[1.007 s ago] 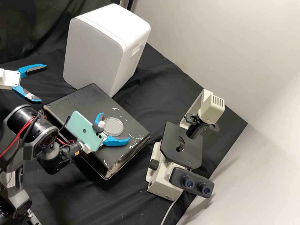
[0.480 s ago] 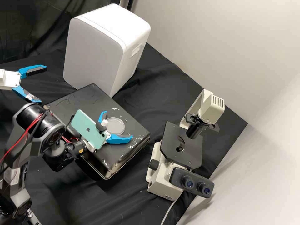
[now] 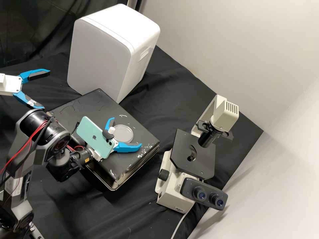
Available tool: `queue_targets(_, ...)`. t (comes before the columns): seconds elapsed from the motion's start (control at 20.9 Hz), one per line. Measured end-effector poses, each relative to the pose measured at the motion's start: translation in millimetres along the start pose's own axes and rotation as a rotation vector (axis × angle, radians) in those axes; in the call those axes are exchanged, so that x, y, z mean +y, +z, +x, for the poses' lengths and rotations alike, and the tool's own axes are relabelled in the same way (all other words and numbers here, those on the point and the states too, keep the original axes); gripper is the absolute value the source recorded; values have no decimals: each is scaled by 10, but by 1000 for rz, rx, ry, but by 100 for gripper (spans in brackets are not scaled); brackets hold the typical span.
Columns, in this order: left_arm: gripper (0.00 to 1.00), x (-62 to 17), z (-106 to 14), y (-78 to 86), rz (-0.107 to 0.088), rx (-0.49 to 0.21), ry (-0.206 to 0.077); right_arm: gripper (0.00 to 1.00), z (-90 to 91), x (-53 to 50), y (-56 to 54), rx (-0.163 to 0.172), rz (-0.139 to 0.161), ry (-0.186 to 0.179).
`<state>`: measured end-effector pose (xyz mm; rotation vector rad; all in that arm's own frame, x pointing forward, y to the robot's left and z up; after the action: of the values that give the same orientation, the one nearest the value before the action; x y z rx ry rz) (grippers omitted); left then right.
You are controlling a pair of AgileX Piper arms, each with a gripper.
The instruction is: Place the petri dish on the microscope
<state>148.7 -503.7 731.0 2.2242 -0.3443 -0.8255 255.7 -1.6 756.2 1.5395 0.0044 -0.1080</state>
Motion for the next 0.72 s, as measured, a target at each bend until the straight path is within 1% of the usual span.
queue_targets(0.29,100,0,0,0,0,0,0,0,4,-9,9,1,-1,1)
queue_targets(0.58,100,0,0,0,0,0,0,0,5,-13,13,-1,12,-1)
queue_targets(0.72,100,0,0,0,0,0,0,0,5,-12,14,-2,13,0)
